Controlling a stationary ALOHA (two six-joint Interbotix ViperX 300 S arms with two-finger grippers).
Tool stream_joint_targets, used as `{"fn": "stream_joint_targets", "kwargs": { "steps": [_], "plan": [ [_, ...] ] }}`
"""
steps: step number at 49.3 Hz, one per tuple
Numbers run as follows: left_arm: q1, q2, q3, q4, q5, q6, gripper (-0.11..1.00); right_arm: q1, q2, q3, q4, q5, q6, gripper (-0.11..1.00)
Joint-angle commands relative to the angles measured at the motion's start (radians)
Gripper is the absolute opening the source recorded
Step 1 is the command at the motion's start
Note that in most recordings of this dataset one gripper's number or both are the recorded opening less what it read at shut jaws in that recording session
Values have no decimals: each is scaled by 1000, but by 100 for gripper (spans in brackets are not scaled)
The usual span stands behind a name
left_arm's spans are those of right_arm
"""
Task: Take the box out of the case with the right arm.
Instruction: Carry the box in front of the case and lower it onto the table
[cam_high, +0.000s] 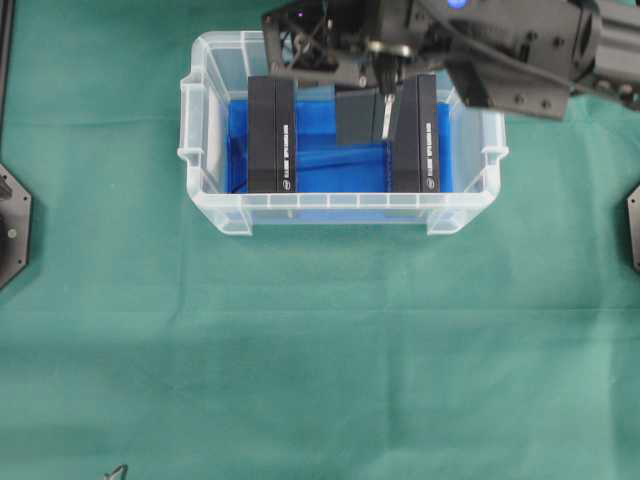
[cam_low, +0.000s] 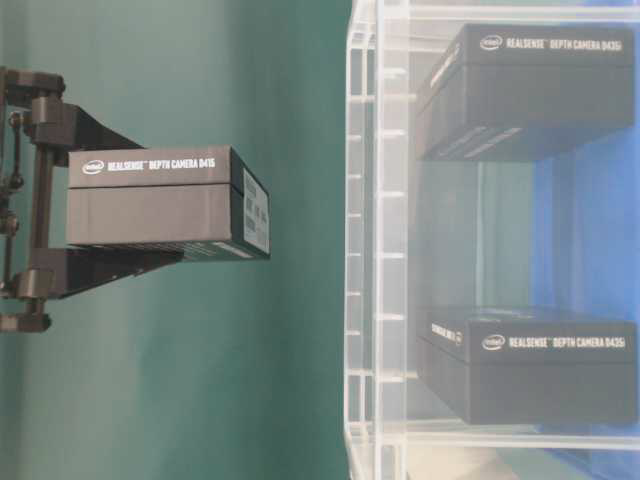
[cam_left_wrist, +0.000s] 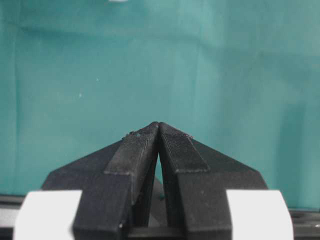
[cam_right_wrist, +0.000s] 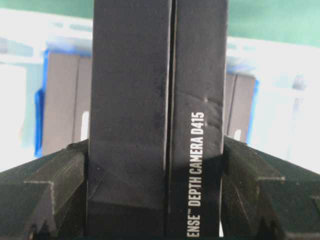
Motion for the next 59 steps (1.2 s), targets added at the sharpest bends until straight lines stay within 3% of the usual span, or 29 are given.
{"fn": "stream_joint_targets", "kwargs": {
  "steps": [1,34,42,59],
  "plan": [
    [-3,5,-11,2,6,0,2,44,-49,-29,-3,0,14,67],
    [-3,-12,-8,2,6,0,2,419,-40,-28,-8,80,333,67],
    [-3,-12,-8,2,6,2,2,454,-40,-29,-8,80,380,67],
    [-3,-12,-8,2,6,0,2,437,-28,-28,-8,75,390,67]
  ]
}}
